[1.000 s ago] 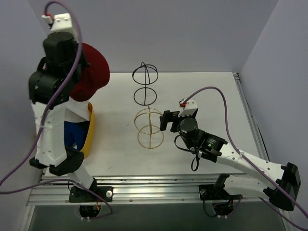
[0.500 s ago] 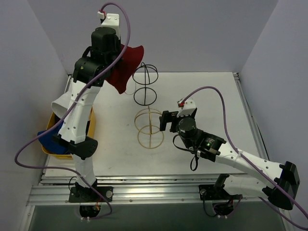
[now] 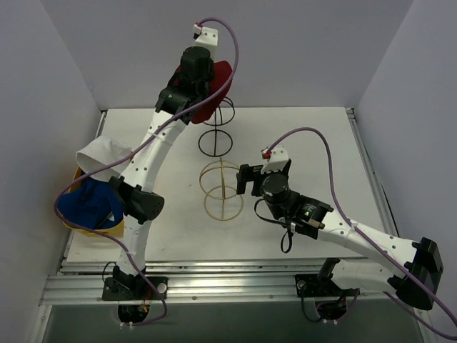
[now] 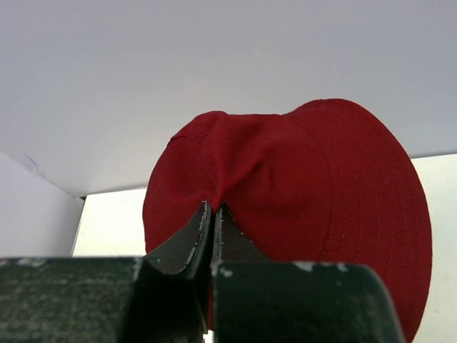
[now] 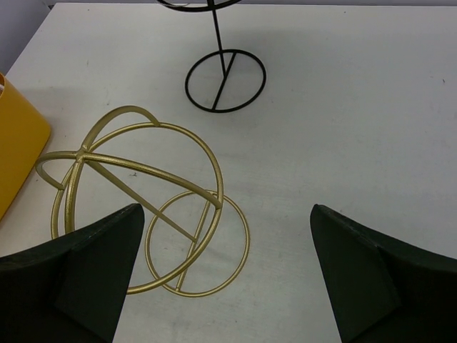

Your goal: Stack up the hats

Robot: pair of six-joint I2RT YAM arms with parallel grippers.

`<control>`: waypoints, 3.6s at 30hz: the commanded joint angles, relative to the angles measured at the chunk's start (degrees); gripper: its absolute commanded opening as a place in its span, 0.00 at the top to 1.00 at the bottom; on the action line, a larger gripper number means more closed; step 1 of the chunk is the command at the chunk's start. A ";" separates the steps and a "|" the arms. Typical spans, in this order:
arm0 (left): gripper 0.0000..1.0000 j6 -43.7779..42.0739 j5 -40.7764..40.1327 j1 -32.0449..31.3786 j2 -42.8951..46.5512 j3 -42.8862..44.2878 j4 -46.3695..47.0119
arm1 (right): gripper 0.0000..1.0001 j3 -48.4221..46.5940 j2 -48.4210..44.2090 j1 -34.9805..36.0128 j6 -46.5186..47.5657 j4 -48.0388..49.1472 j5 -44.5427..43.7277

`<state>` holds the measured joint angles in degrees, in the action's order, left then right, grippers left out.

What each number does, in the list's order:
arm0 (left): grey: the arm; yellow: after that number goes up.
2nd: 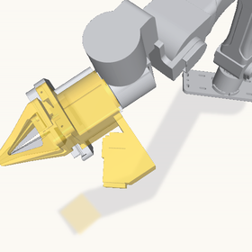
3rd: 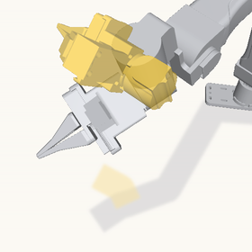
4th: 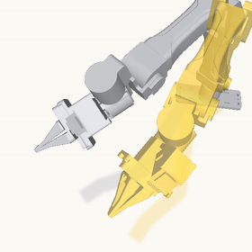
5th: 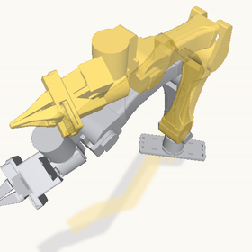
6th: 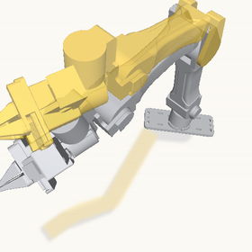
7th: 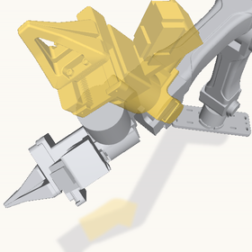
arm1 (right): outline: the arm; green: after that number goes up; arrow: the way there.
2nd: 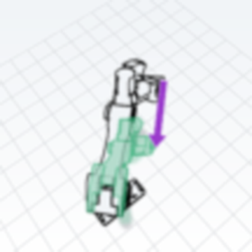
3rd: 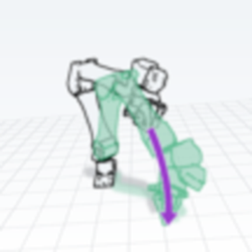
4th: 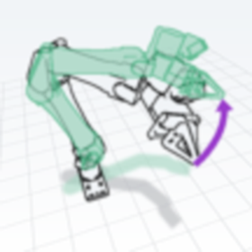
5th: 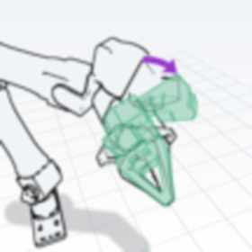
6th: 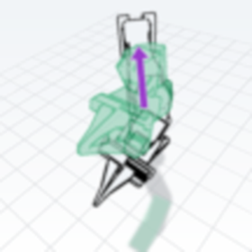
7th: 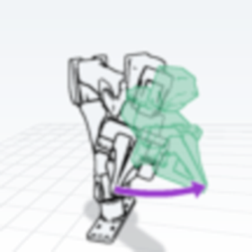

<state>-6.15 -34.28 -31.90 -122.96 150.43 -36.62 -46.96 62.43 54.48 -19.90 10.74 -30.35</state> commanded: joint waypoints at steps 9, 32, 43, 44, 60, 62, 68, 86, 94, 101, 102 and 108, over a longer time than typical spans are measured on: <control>0.98 -10.36 -0.08 -4.84 -6.93 -3.23 12.10 | 0.03 -2.79 -0.56 0.72 0.92 -0.37 -0.41; 0.41 -3.61 7.47 -6.60 -0.89 -7.60 6.66 | 0.04 -3.31 -0.64 1.07 -0.40 -1.25 -2.16; 0.33 17.56 13.45 -2.82 19.40 -23.36 -7.41 | 0.11 -3.82 -2.15 -12.31 -2.76 4.11 10.19; 0.33 18.62 13.63 -2.82 22.12 -27.87 -4.80 | 0.12 -4.80 0.56 -15.77 -4.43 4.72 14.05; 0.06 36.03 15.05 -4.92 64.57 -88.53 20.27 | 0.40 -26.84 42.31 -40.50 -18.95 24.86 57.06; 0.06 36.13 11.37 -7.20 68.18 -91.00 22.54 | 0.42 -28.71 46.09 -40.77 -20.34 26.16 57.59; 0.06 35.95 6.78 -9.49 76.53 -100.50 28.17 | 0.46 -34.60 53.84 -40.77 -25.53 33.90 60.93; 0.06 34.10 3.96 -10.02 83.32 -107.54 33.63 | 0.50 -37.50 61.67 -40.68 -29.23 41.55 60.58; 0.06 33.49 3.78 -10.02 82.97 -107.63 33.90 | 0.82 -36.45 62.81 -40.94 -30.20 44.45 60.76; 0.06 33.14 3.26 -10.02 82.88 -107.72 33.90 | 1.00 -35.75 64.92 -41.03 -32.39 47.79 61.46; 0.06 33.22 3.17 -10.02 82.88 -107.72 33.90 | 1.00 -35.48 64.83 -41.03 -32.39 47.88 61.20; 0.06 33.13 3.52 -10.02 82.61 -107.54 33.81 | 1.00 -34.78 66.41 -41.21 -32.22 47.97 60.58</control>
<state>27.81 -30.24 -41.58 -40.42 41.56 -5.76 -81.54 127.61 13.52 -52.10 54.28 29.61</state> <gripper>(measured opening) 0.939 0.009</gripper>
